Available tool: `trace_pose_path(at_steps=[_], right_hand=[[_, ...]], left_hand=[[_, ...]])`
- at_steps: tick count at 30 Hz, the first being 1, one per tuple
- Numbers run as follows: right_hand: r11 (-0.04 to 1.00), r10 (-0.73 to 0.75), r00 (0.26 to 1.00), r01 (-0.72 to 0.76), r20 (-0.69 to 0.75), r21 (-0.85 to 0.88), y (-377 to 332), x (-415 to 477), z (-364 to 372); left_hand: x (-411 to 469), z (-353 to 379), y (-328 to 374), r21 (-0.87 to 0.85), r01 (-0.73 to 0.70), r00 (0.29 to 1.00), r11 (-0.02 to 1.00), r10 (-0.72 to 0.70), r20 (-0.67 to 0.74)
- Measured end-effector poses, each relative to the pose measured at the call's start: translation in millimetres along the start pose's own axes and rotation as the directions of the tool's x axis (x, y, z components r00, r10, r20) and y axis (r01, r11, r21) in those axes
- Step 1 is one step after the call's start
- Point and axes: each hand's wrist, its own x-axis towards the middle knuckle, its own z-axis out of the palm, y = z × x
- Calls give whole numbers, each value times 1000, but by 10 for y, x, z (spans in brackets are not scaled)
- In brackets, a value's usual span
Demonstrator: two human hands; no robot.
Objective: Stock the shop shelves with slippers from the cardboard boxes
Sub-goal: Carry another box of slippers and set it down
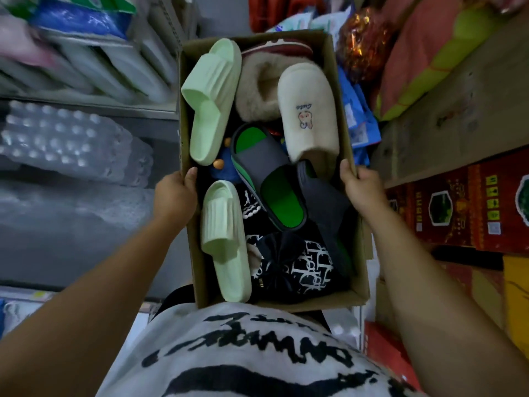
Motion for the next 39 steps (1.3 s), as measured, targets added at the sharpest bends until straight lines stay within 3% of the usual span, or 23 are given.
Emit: trace_pose_path(at_steps=[14, 22, 30, 37, 39], right_hand=[[988, -105, 993, 111, 56, -108, -1659, -352, 1837], [924, -265, 939, 312, 218, -222, -2864, -217, 3063], [849, -366, 822, 486, 435, -205, -3916, 85, 4356], [754, -400, 681, 625, 614, -202, -4994, 610, 5330], [713, -408, 626, 673, 664, -197, -5439, 779, 5623]], left_hand=[[863, -1593, -1478, -197, 75, 991, 978, -96, -95], [1274, -2351, -2394, -242, 204, 943, 949, -257, -212], [1699, -2890, -3101, -377, 402, 814, 835, -514, -271], [2333, -3194, -3264, -491, 455, 677, 743, -647, -350], [2548, -3291, -3233, -545, 468, 605, 696, -702, -377]])
